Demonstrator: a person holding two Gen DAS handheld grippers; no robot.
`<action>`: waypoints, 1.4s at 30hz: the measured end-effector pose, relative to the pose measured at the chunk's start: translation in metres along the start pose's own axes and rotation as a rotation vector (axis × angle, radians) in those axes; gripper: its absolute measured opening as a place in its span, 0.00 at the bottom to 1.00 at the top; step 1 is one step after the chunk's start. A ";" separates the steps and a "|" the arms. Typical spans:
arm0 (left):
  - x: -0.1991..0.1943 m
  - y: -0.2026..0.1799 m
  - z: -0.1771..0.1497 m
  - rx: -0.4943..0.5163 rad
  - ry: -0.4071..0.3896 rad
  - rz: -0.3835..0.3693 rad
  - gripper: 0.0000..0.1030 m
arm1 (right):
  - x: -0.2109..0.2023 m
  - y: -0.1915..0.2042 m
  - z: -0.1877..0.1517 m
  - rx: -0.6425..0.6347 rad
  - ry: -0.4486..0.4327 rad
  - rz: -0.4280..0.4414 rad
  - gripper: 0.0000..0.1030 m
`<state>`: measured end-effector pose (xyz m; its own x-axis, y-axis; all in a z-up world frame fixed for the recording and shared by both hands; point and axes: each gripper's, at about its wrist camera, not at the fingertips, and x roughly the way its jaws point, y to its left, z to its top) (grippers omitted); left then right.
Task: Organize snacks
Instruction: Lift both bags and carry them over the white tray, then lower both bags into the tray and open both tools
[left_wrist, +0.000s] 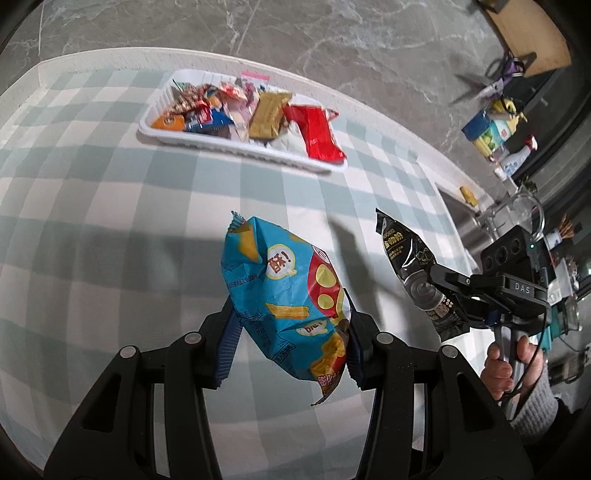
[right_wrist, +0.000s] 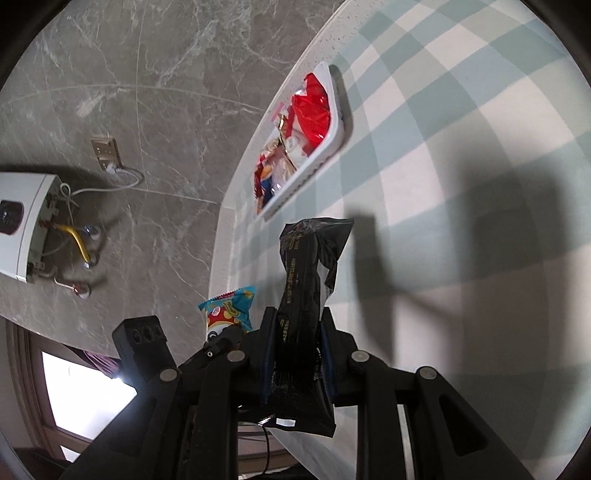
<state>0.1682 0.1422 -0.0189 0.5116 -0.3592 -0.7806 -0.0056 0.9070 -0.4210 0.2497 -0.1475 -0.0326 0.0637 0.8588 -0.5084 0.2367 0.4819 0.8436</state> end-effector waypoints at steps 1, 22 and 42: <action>-0.001 0.001 0.004 -0.002 -0.003 -0.001 0.44 | 0.001 0.002 0.004 0.003 -0.004 0.008 0.23; 0.007 0.039 0.131 0.017 -0.056 -0.028 0.44 | 0.046 0.044 0.102 -0.004 -0.061 0.083 0.23; 0.102 0.070 0.265 0.107 -0.023 0.051 0.44 | 0.116 0.042 0.226 -0.064 -0.075 -0.013 0.23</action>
<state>0.4477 0.2275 -0.0062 0.5322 -0.3079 -0.7887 0.0590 0.9428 -0.3282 0.4864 -0.0664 -0.0952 0.1342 0.8379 -0.5290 0.1758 0.5053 0.8449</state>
